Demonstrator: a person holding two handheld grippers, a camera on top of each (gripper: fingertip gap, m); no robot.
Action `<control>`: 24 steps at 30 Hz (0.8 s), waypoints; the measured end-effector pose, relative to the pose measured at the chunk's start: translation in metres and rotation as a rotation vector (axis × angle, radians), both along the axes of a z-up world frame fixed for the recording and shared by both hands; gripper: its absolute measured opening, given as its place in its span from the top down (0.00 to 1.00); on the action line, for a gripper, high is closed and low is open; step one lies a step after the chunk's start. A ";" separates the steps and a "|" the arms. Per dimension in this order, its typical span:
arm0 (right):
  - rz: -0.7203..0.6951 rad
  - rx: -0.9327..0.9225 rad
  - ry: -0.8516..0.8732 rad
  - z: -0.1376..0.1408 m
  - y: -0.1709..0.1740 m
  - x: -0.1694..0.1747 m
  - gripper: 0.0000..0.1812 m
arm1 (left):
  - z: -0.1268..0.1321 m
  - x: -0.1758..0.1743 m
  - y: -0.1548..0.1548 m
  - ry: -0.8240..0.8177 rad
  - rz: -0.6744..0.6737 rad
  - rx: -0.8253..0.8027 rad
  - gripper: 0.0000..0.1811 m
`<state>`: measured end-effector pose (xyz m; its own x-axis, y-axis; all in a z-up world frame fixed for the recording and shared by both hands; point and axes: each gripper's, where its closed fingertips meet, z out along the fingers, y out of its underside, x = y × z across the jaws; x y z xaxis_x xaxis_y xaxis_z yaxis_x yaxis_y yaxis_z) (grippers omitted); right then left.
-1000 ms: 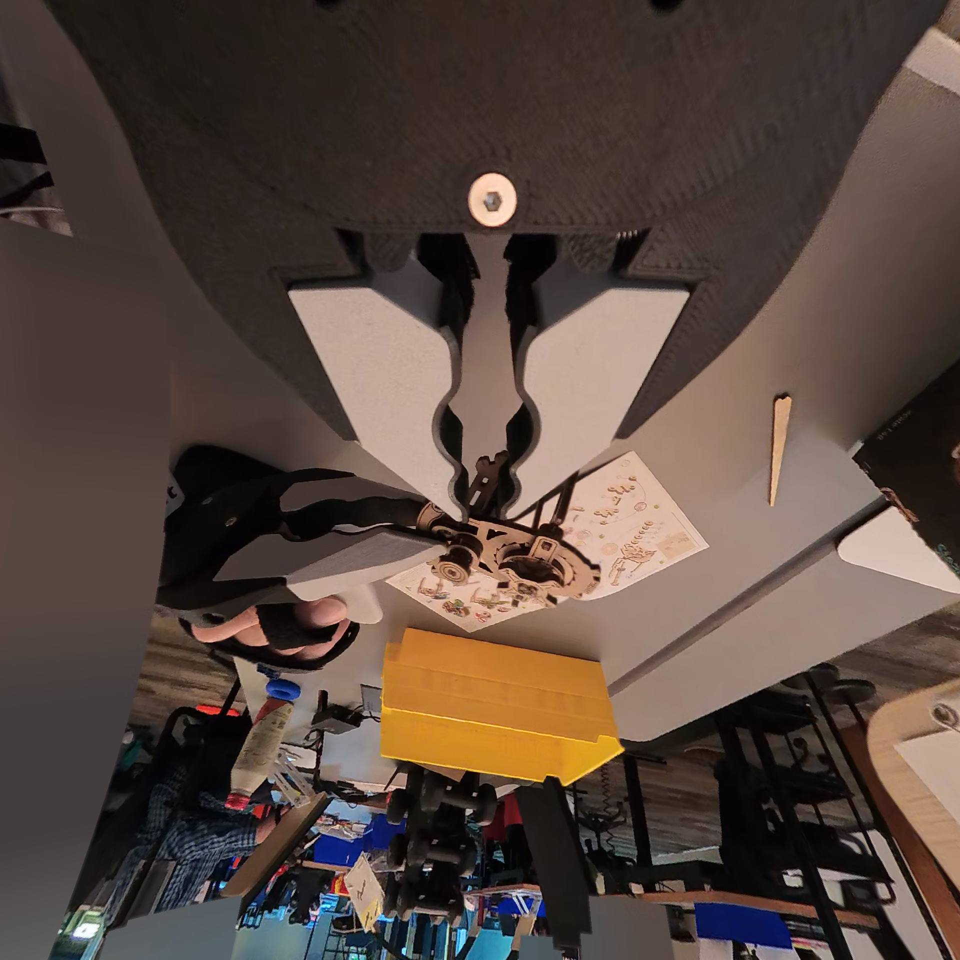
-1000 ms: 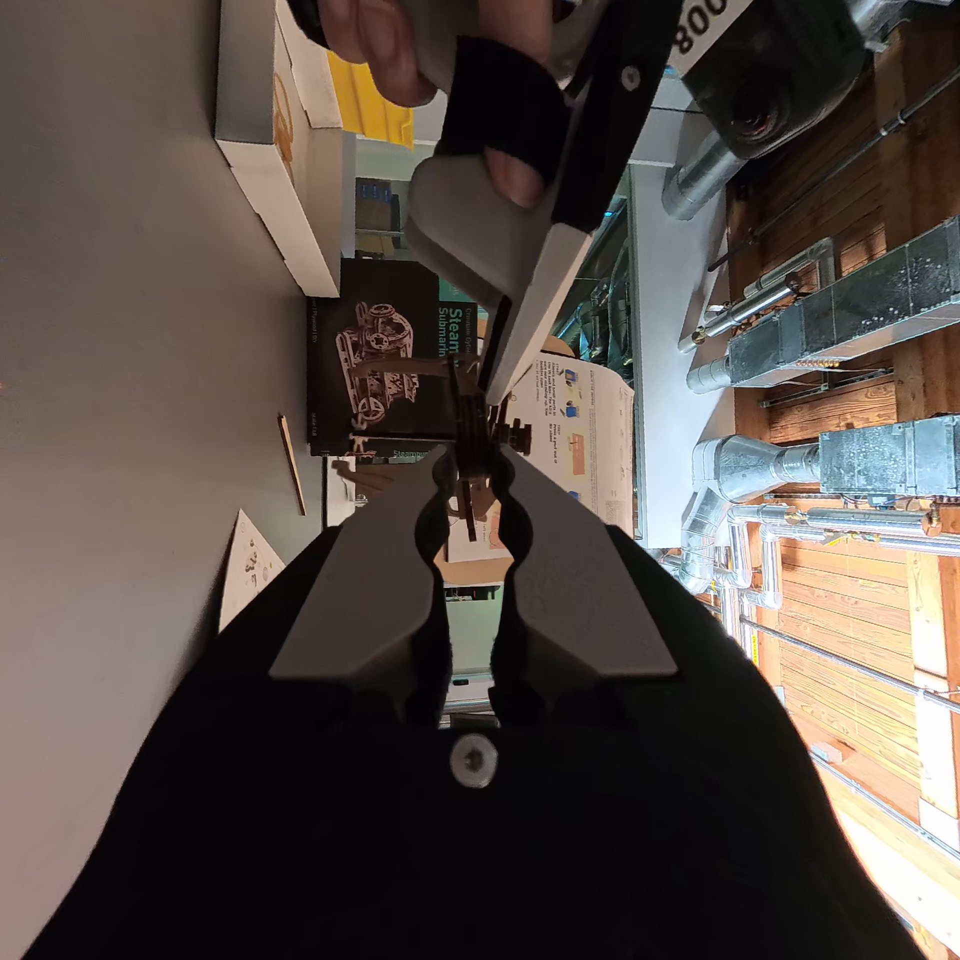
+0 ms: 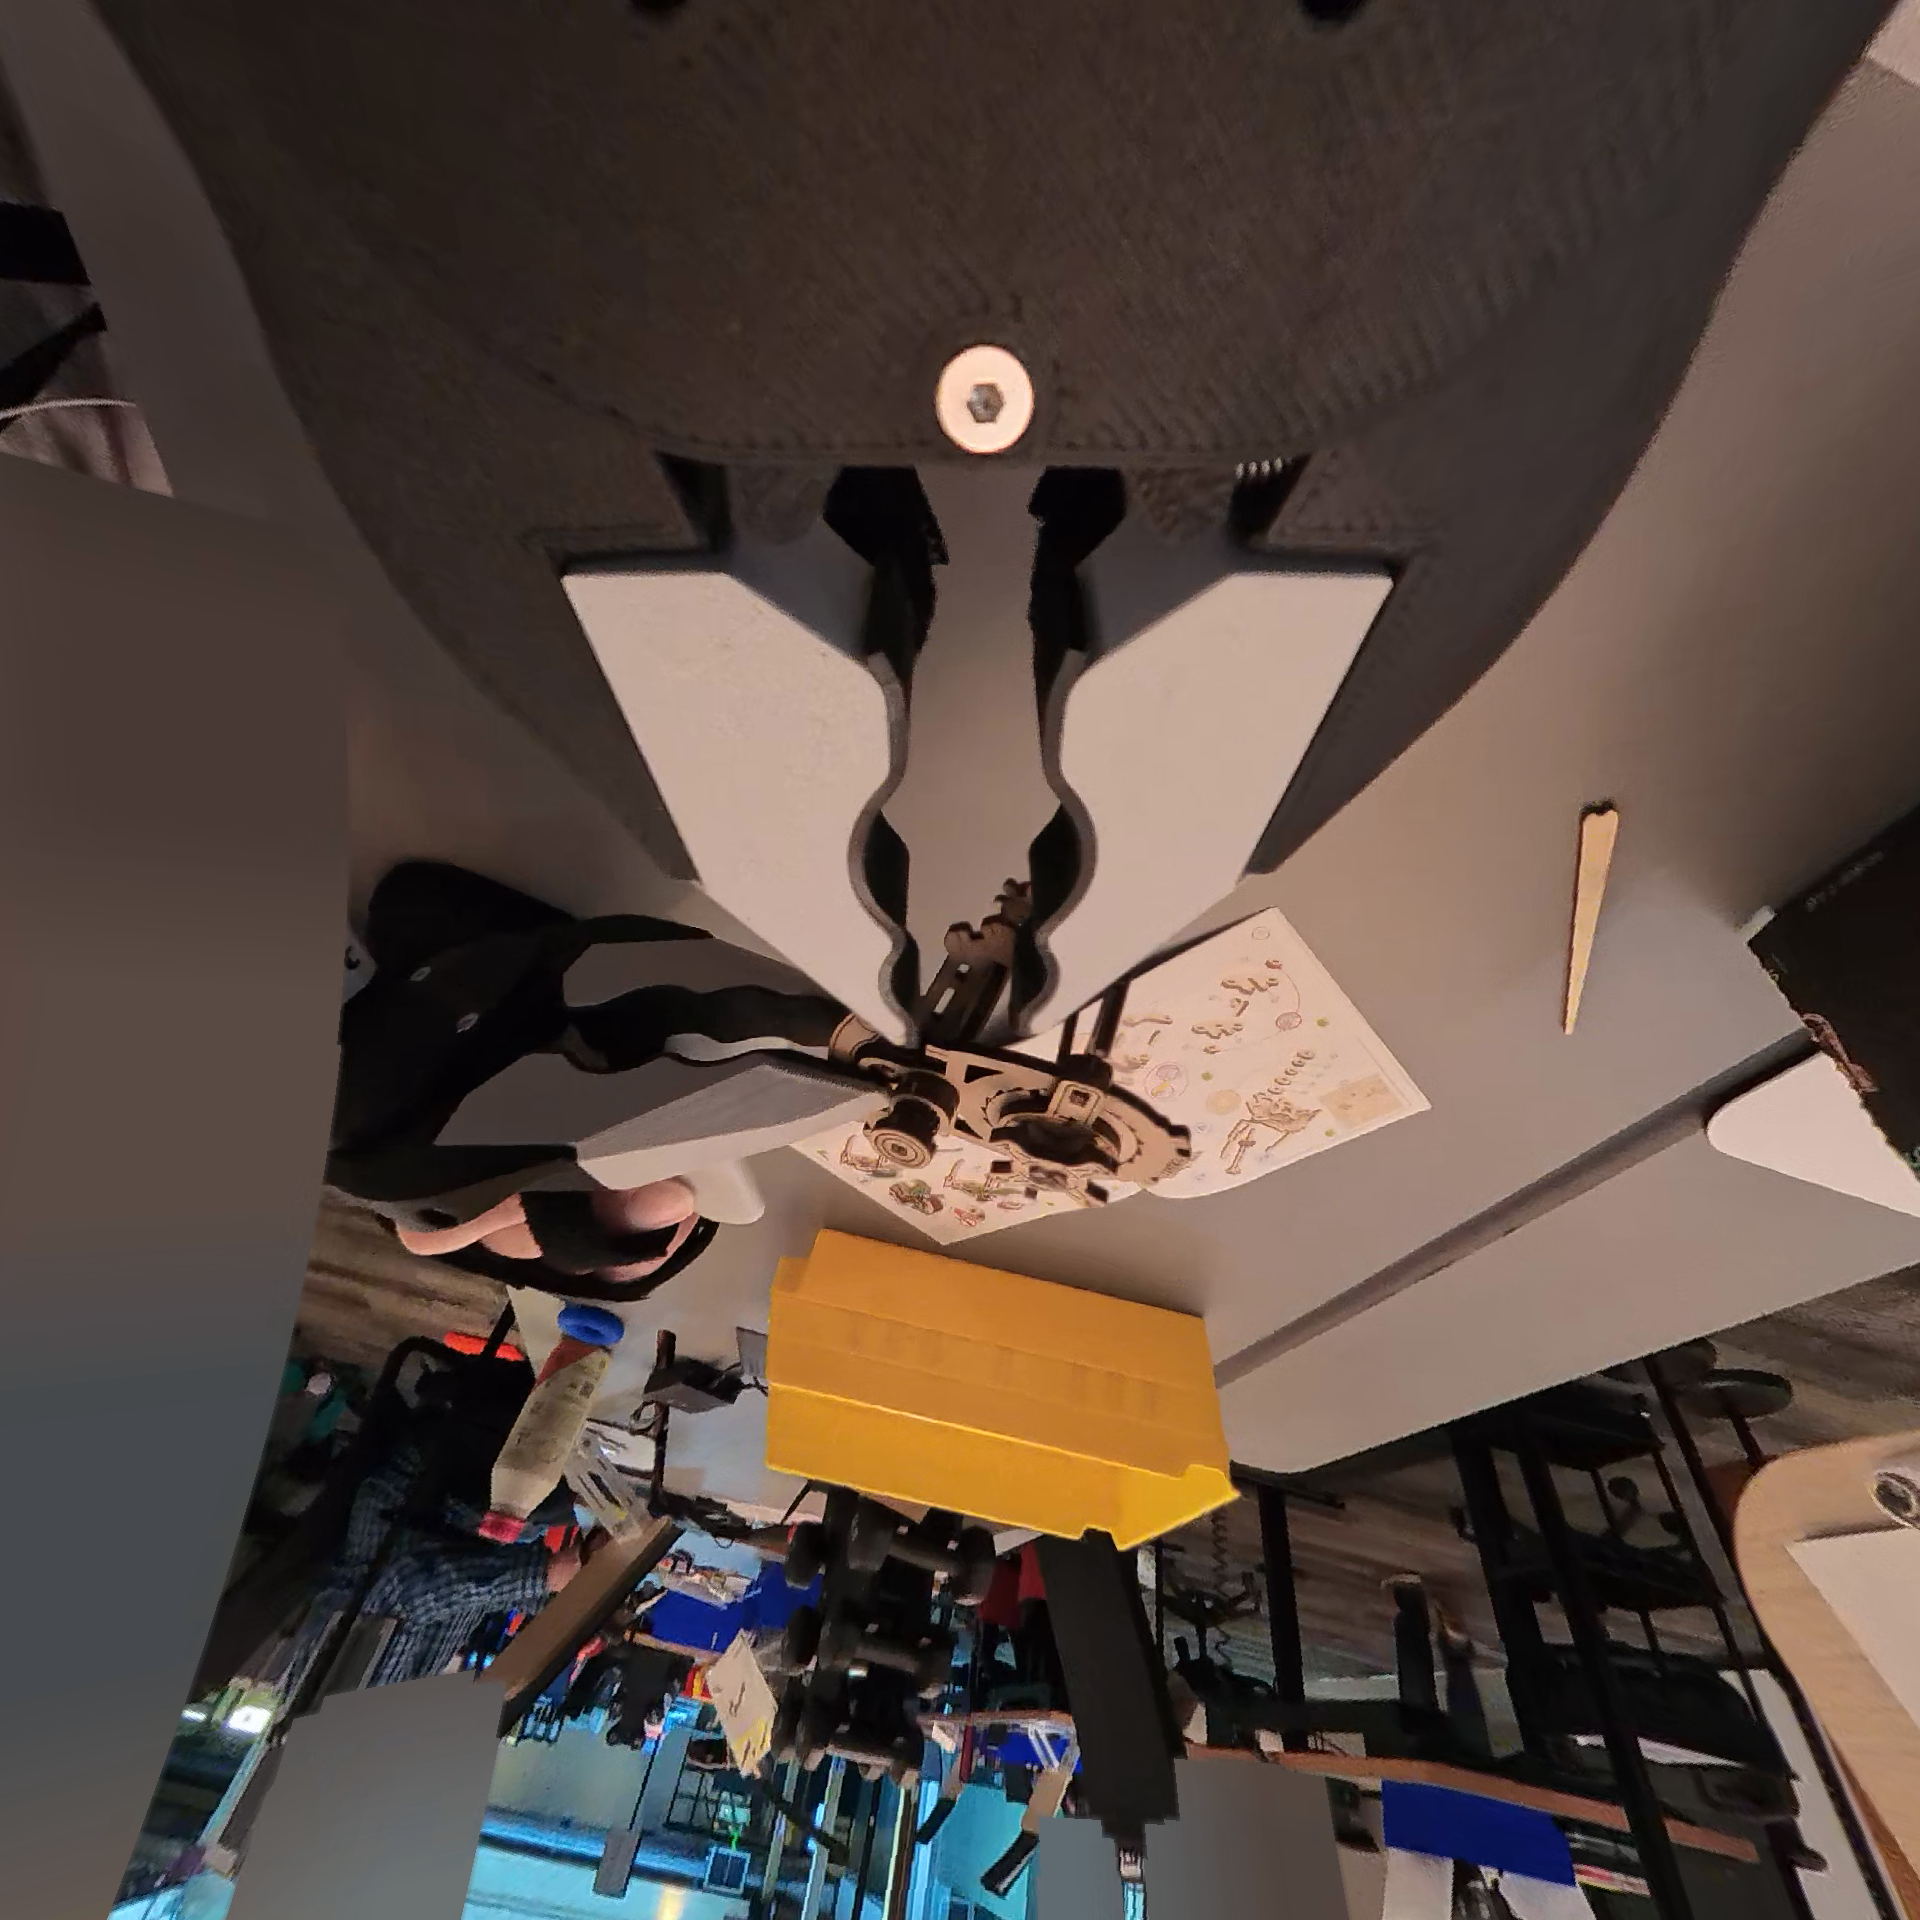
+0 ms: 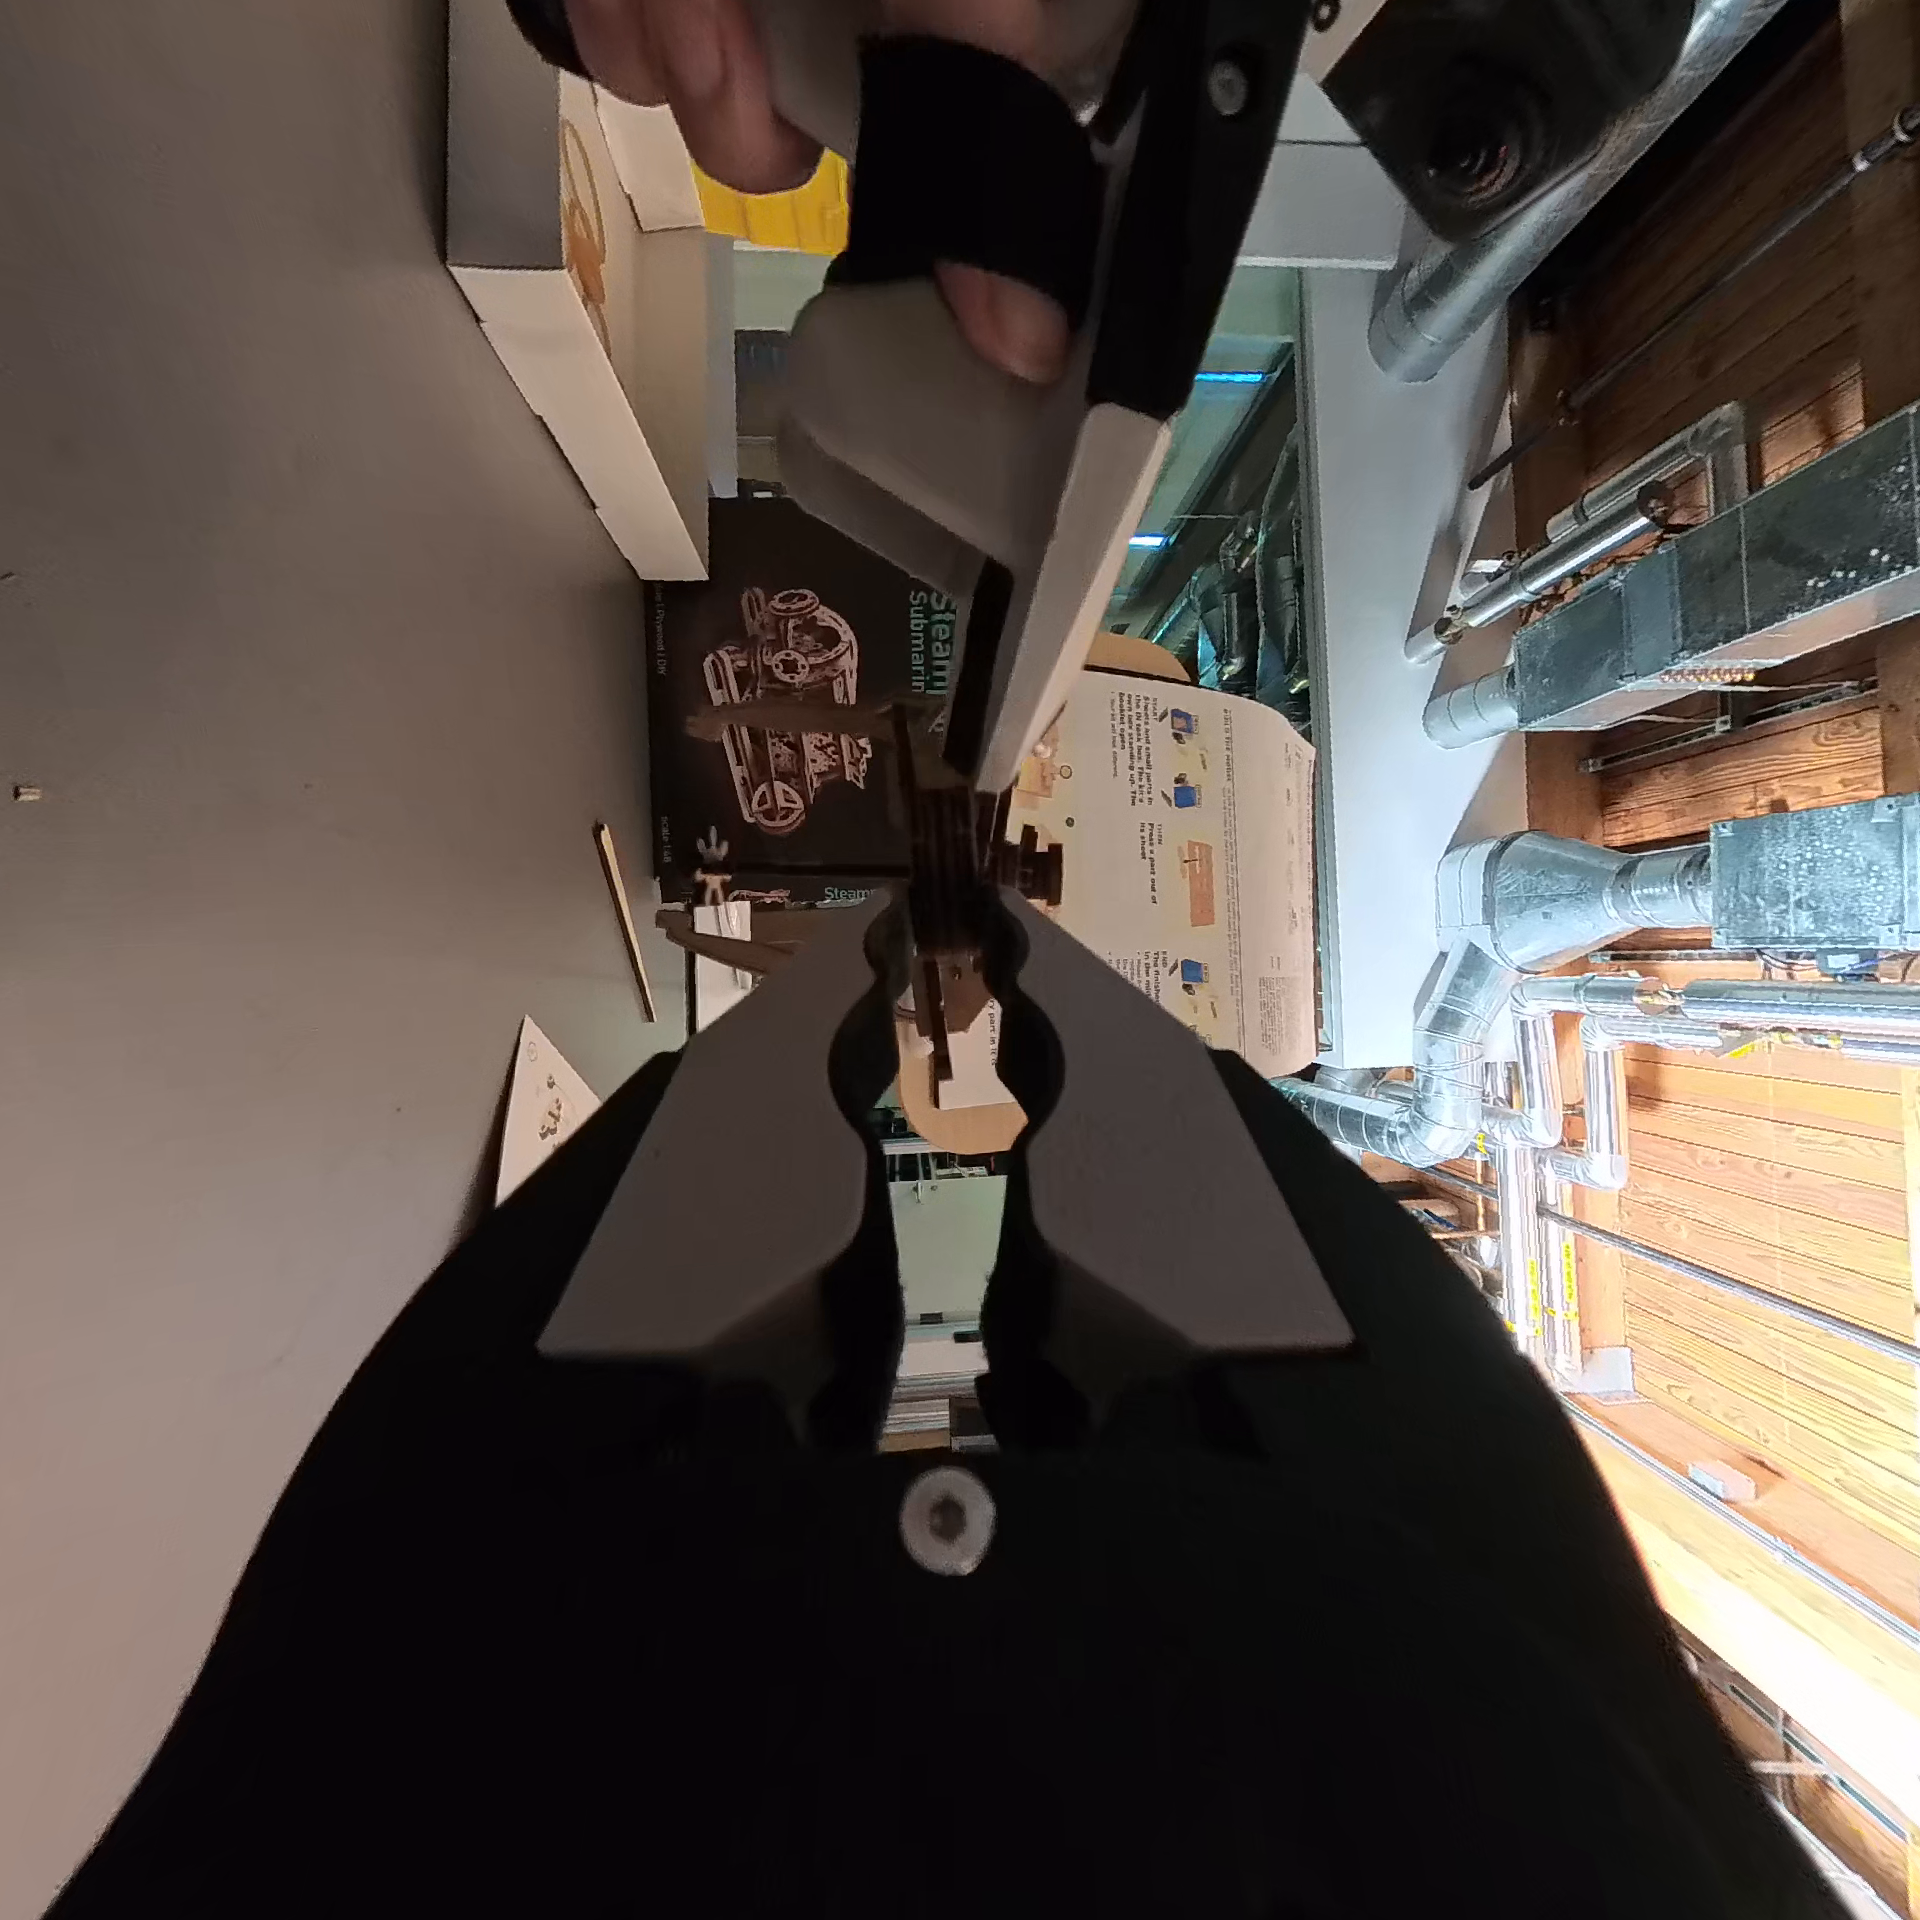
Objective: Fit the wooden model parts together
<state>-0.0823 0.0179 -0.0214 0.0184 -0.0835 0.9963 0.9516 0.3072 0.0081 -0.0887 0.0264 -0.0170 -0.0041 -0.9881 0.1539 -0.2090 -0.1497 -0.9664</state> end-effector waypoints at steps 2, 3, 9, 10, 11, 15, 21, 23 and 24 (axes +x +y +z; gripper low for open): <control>-0.002 -0.002 0.001 0.000 0.000 0.001 0.94 | -0.002 0.000 -0.001 0.020 -0.008 -0.011 0.89; -0.002 -0.002 -0.004 -0.001 0.000 0.001 0.94 | -0.003 0.001 -0.003 0.022 -0.025 -0.021 0.91; -0.001 -0.009 -0.012 -0.005 0.001 -0.001 0.94 | -0.005 0.000 -0.002 0.019 -0.032 -0.054 0.92; -0.004 -0.015 -0.010 -0.006 0.002 -0.001 0.94 | -0.006 0.001 -0.003 0.026 -0.034 -0.048 0.90; -0.002 -0.014 -0.009 -0.006 0.002 -0.001 0.94 | -0.007 0.001 -0.001 0.034 -0.020 -0.041 0.92; -0.001 -0.007 -0.005 -0.004 0.001 -0.003 0.94 | -0.005 0.000 0.001 0.023 -0.017 -0.061 0.95; -0.001 -0.010 -0.006 -0.006 0.002 -0.003 0.94 | -0.007 -0.001 0.002 0.026 -0.013 -0.058 0.96; 0.003 -0.012 0.000 -0.006 0.002 -0.004 0.94 | -0.006 -0.001 0.002 0.030 -0.013 -0.046 0.96; 0.004 -0.012 0.000 -0.007 0.003 -0.004 0.94 | -0.006 -0.001 0.001 0.034 -0.013 -0.046 0.96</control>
<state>-0.0863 0.0204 -0.0280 0.0190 -0.0715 0.9973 0.9505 0.3108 0.0042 -0.0902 0.0278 -0.0234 -0.0106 -0.9799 0.1990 -0.2438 -0.1905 -0.9509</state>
